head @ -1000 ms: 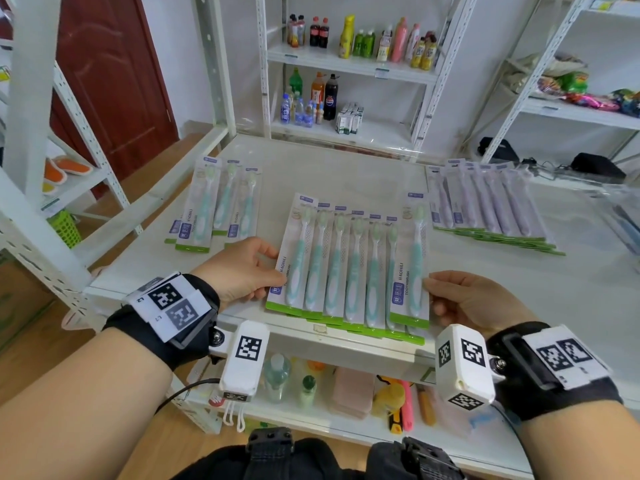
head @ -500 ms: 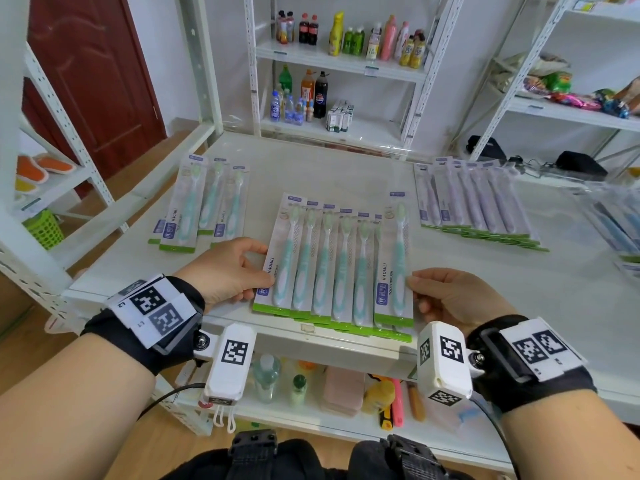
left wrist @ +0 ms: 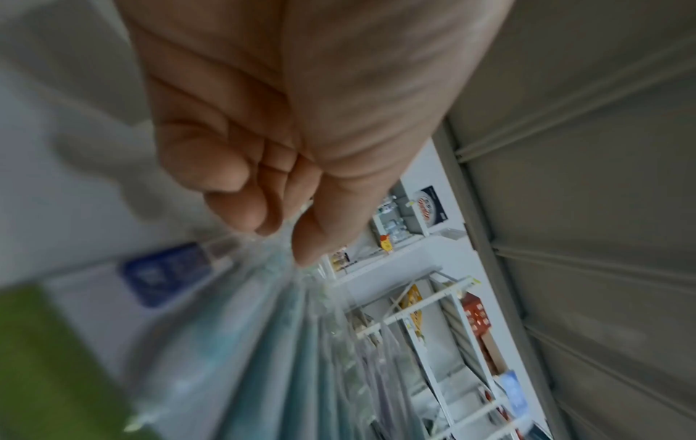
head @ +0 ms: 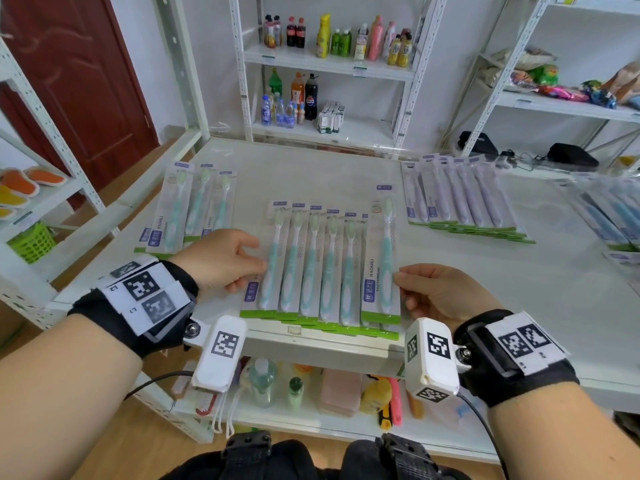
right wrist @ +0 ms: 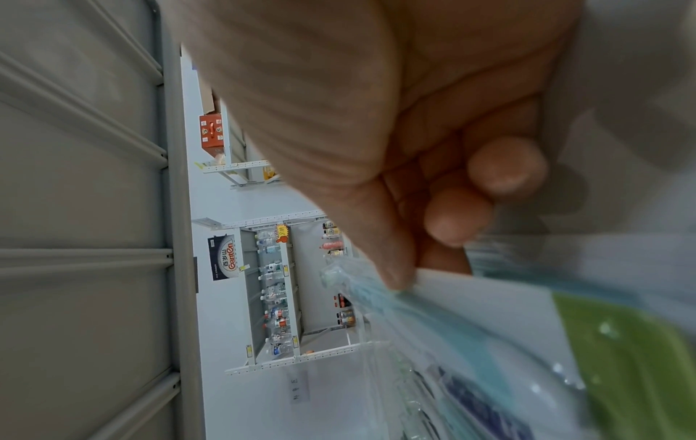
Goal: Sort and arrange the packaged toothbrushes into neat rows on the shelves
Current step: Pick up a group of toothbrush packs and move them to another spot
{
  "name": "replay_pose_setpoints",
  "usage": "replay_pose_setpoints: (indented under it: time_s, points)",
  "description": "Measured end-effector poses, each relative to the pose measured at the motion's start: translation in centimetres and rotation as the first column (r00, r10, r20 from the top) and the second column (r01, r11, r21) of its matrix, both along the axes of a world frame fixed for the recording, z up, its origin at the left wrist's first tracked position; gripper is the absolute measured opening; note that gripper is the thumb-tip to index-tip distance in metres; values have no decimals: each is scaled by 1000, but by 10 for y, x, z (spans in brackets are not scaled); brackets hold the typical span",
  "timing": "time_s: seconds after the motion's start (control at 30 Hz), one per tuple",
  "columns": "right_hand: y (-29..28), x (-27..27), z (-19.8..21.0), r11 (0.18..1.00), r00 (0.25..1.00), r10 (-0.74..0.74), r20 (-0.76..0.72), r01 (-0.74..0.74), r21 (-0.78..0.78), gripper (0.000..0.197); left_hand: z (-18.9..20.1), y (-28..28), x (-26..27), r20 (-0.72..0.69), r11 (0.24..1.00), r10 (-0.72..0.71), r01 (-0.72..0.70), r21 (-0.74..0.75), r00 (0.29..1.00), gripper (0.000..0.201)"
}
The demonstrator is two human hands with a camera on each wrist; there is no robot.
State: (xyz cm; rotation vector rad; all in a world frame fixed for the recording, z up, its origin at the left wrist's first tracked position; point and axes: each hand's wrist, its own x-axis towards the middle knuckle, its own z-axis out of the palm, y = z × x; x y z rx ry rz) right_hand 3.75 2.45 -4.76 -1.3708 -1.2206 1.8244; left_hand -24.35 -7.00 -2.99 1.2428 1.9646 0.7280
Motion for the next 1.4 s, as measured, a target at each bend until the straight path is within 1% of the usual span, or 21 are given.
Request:
replay_pose_setpoints:
  time_s: [0.07,0.1,0.17,0.23,0.33,0.43,0.5,0.6,0.7,0.77,0.87,0.97,1.17,1.4]
  points:
    - [1,1,0,1000,1000,-2,-9,2,-2,6,11,10,13,-42,998,-55,57,41,998,41]
    - [1,1,-1,1000,1000,-3,-14,3,-1,5,15,16,23,-27,994,-86,88,59,996,34]
    - [1,1,-1,1000,1000,-1,-23,1,2,4,19,29,45,48,987,-144,140,80,988,22]
    - [2,2,-3,1000,1000,3,-31,-3,4,3,20,43,69,122,981,-190,183,65,974,16]
    - [2,2,-5,1000,999,-2,-49,2,5,3,17,64,93,226,982,-187,190,10,956,7]
    - [4,2,-7,1000,999,2,-50,-1,16,6,12,77,101,292,991,-121,135,-28,949,7]
    - [5,0,-8,999,999,19,-33,-18,27,3,10,79,102,323,992,-87,112,-60,942,6]
    - [7,-1,-11,999,999,30,-17,-29,45,5,11,81,102,362,991,-36,79,-106,932,10]
    - [10,0,-13,999,998,14,-53,-12,45,6,14,82,102,390,985,-5,73,-159,921,17]
    - [11,0,-16,997,998,-13,-56,17,69,6,16,84,101,388,981,7,68,-180,922,20]
    - [15,-2,-22,991,998,-53,-16,54,123,15,17,85,100,363,973,6,78,-216,932,19]
    - [19,-1,-26,987,998,-31,46,23,158,21,18,86,101,328,964,-10,96,-247,945,15]
    - [21,-3,-31,975,989,1,149,-34,220,27,15,90,103,217,960,-71,125,-249,974,8]
    - [21,-5,-32,969,987,3,162,-43,243,34,13,93,105,141,960,-100,133,-248,985,7]
